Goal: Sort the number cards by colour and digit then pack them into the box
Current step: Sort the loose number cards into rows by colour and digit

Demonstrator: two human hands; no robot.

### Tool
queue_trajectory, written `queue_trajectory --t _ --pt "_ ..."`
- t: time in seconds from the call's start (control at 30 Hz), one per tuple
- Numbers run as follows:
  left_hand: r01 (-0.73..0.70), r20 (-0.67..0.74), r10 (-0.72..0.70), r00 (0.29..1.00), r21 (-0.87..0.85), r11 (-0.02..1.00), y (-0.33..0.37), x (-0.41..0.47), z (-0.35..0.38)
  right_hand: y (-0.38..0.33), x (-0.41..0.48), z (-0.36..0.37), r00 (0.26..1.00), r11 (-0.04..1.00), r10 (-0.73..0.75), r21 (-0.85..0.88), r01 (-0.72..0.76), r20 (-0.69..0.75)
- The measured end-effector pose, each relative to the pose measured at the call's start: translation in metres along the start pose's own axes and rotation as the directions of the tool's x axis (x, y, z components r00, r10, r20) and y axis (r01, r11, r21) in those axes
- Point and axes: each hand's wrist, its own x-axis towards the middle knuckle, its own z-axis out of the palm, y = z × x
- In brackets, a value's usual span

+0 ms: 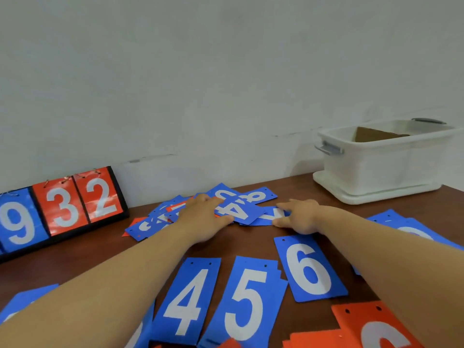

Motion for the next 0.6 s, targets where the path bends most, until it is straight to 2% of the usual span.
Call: queue_trajectory --t 0.07,0.17,0.27,0.37,0.47,0.6 --pt "-0.018 0.042 0.017 0.999 0.007 1.0 0.017 0.016 0.001 0.004 0.003 0.001 1.0 0.998 0.013 0.069 -0.012 -0.012" --pt "0.07 0.151 -0.075 0.986 0.038 0.997 0.031 0.035 0.006 0.008 0.004 0.001 0.999 0.983 0.029 0.183 -0.024 -0.028" --pt "0.109 0.238 -0.135 0.962 0.119 0.987 0.033 0.045 0.014 0.008 0.005 0.001 0.999 0.984 0.022 0.178 -0.015 -0.034" --pt "0.161 0.17 -0.165 0.971 0.039 0.986 0.035 0.044 0.019 0.008 0.009 0.002 0.999 0.986 0.025 0.166 -0.018 -0.043" --pt "0.234 0.053 -0.231 0.971 -0.059 0.97 0.037 0.039 0.02 0.011 0.016 0.008 0.995 0.972 0.072 0.23 -0.055 -0.067" --pt "0.221 -0.129 -0.218 0.967 0.012 0.975 0.042 0.034 0.017 0.012 0.018 0.013 0.984 0.944 0.133 0.318 -0.089 -0.117"
